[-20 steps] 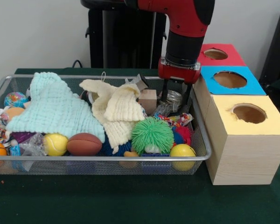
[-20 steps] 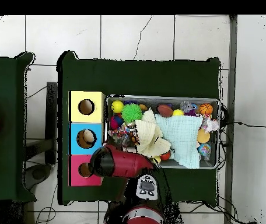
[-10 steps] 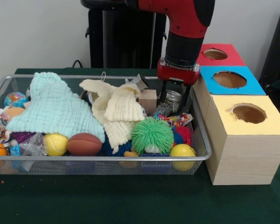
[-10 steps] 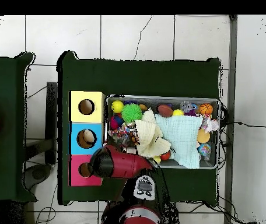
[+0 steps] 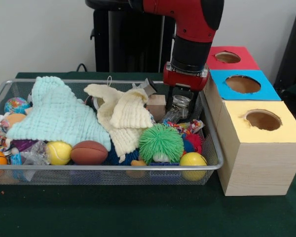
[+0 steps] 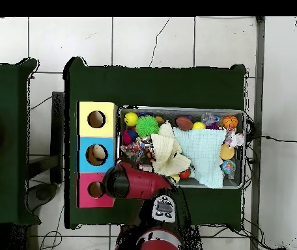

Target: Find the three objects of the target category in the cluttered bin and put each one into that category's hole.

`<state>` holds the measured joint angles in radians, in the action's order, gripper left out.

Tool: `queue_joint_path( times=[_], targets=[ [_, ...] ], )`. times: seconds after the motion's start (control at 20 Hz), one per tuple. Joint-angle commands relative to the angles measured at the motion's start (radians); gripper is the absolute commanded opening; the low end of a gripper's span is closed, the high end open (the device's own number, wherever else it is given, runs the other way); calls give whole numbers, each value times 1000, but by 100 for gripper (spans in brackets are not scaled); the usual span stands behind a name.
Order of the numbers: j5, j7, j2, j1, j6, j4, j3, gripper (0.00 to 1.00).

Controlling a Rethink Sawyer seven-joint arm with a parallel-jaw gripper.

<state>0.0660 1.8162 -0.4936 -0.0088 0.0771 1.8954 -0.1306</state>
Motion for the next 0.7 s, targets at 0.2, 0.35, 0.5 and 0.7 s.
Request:
queue_joint_path(
  times=[0.2,0.35,0.5,0.7],
  targets=[
    [9,171,49,-10,-97,-61,6,100],
    [16,180,54,15,-112,-62,-24,100],
    [33,203,42,43,-131,-42,-53,100],
    [57,229,40,66,-173,-25,-70,100]
  ],
)
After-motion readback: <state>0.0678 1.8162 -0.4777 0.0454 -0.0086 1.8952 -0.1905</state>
